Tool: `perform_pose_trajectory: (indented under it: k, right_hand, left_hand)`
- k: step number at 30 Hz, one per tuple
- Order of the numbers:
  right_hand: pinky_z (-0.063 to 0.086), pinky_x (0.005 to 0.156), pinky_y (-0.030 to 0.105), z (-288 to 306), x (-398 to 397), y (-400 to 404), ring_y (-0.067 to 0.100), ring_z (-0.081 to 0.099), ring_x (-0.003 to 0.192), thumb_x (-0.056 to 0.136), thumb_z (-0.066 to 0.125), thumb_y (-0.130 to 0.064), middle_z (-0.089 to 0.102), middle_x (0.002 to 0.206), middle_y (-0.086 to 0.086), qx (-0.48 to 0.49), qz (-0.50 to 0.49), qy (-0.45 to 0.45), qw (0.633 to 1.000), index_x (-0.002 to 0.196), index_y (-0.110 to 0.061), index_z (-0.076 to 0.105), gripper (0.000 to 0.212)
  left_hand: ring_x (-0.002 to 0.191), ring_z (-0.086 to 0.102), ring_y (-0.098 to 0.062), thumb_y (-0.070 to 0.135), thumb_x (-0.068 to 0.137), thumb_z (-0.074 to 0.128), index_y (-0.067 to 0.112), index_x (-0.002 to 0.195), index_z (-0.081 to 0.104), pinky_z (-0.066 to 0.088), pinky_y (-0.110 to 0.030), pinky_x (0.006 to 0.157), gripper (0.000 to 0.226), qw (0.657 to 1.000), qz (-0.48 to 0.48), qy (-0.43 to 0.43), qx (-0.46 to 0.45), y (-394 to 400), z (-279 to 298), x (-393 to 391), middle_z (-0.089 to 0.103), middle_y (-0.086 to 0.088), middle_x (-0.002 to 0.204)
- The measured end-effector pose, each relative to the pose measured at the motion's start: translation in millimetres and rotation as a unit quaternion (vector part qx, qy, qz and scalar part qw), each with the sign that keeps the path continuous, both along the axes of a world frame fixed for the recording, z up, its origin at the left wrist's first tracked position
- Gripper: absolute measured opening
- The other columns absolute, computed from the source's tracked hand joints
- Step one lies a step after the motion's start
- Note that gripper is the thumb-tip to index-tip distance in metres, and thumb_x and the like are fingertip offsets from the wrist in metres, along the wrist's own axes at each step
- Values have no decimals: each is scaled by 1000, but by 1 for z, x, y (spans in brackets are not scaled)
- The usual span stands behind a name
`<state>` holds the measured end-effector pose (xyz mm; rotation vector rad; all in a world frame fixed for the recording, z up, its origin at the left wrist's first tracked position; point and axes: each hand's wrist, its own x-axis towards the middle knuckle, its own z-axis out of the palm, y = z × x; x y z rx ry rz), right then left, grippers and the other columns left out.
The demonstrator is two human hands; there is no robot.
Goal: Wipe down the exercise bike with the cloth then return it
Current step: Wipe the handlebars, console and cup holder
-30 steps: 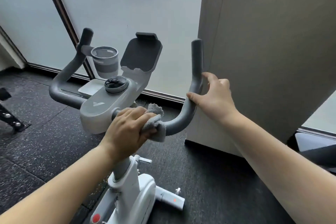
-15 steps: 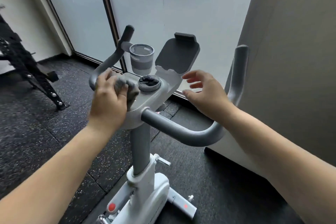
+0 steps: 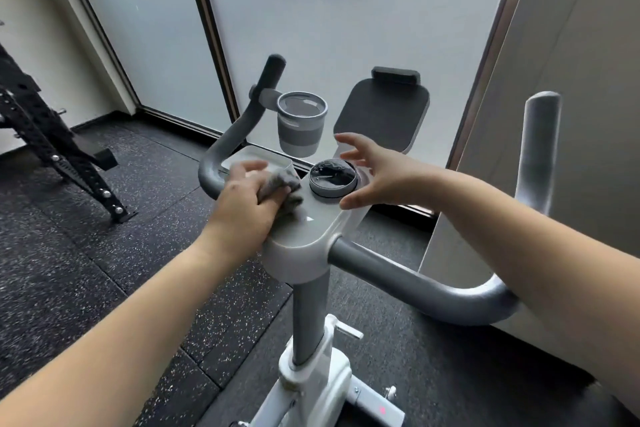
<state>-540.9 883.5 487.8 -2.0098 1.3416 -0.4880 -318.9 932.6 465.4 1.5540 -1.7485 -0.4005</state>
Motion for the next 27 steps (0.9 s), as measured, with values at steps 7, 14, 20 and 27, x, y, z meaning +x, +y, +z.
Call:
perform_pose_trajectory:
  k: [7,14,20,27]
  right_hand:
    - [33,112,27,-7,-1,-14,6,44,129,67,82,-12,47,141,-2,52,23,-56,997,148,-32,19,105]
    - [36,102,10,-12,-8,-15,1,43,128,67,82,-7,48,141,-6,75,19,-99,992,147,-33,20,104]
    - [36,110,22,-13,-7,-18,3,43,131,67,82,-5,50,139,-6,76,10,-111,991,147,-33,21,104]
    - [33,111,21,-14,-6,-20,0,43,131,66,83,-9,53,133,-12,61,3,-105,993,146,-35,21,105]
  left_hand:
    - [117,47,-20,62,81,41,45,126,50,37,-39,102,49,964,-130,-218,-80,24,-20,-35,48,6,129]
    - [113,50,10,44,77,55,41,104,65,38,-25,103,29,981,-194,14,-26,-8,-28,24,53,25,122]
    - [118,47,-4,51,78,53,36,110,60,36,-27,104,37,975,-215,36,-40,-3,-6,4,52,9,118]
    - [115,50,-4,48,81,53,35,113,64,33,-19,102,36,956,-286,-63,-31,-14,-18,14,59,16,116]
